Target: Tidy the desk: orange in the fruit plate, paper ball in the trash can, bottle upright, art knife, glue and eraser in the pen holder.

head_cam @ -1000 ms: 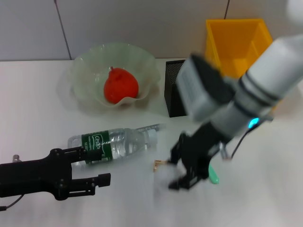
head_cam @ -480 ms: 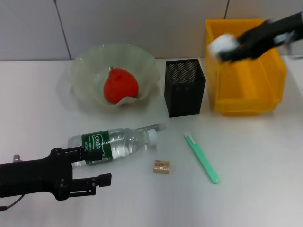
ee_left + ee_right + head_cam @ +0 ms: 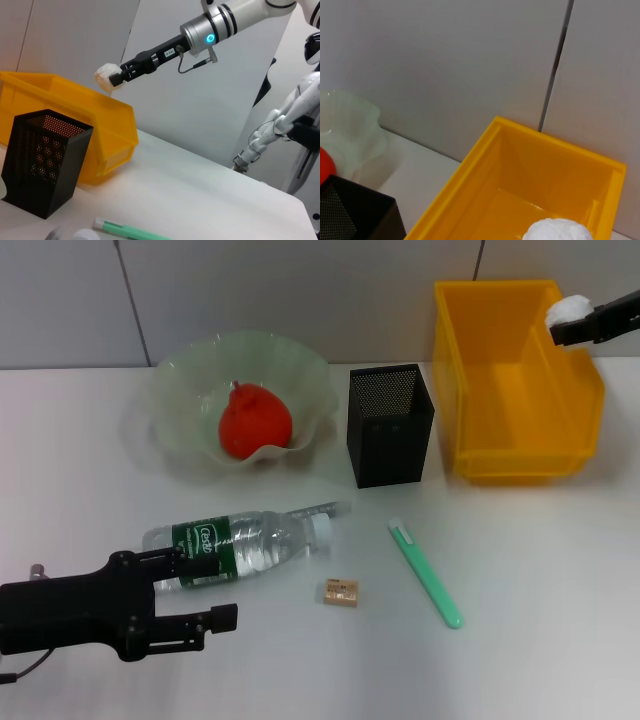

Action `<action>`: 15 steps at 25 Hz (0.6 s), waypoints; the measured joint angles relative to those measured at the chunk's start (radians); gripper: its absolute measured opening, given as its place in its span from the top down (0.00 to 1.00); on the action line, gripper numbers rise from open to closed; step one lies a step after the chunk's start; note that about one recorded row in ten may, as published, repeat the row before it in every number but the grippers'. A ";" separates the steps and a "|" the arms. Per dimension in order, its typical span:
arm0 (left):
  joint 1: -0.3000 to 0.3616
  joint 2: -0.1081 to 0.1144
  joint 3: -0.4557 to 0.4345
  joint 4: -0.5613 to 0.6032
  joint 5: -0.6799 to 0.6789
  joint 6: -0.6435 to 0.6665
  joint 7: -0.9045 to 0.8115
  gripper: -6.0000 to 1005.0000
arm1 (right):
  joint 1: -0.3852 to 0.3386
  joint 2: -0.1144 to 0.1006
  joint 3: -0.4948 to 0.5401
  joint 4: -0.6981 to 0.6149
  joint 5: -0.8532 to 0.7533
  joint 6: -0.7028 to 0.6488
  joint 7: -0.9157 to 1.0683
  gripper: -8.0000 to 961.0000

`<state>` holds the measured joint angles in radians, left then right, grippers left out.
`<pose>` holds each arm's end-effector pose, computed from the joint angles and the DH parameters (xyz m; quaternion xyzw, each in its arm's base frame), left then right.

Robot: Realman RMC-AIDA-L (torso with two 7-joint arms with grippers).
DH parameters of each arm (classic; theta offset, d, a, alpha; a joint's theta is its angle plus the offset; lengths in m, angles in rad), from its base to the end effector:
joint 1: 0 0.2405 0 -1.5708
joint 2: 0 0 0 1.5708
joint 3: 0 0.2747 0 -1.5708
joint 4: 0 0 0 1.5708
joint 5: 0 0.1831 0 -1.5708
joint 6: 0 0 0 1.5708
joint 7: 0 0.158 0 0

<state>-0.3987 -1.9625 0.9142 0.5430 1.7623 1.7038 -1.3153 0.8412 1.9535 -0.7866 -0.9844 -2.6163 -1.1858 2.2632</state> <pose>-0.2807 0.2701 -0.0029 -0.9322 -0.2215 -0.2797 0.0616 0.2201 0.4639 0.0866 -0.8642 0.3349 -0.0055 0.3755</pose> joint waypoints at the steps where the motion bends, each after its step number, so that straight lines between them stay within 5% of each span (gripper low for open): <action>1: -0.001 0.000 0.000 0.000 0.000 0.000 0.000 0.24 | 0.000 0.002 0.001 0.000 0.000 0.003 -0.002 0.42; 9: -0.002 0.000 0.000 0.000 0.000 0.004 0.001 0.24 | -0.005 0.011 0.009 -0.006 0.057 0.044 -0.008 0.35; 15: -0.002 0.002 -0.001 0.000 -0.001 0.009 0.003 0.24 | -0.068 -0.008 0.034 0.000 0.394 0.061 -0.087 0.21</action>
<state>-0.4009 -1.9602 0.9128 0.5430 1.7609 1.7124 -1.3127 0.7734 1.9456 -0.7530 -0.9843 -2.2225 -1.1248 2.1764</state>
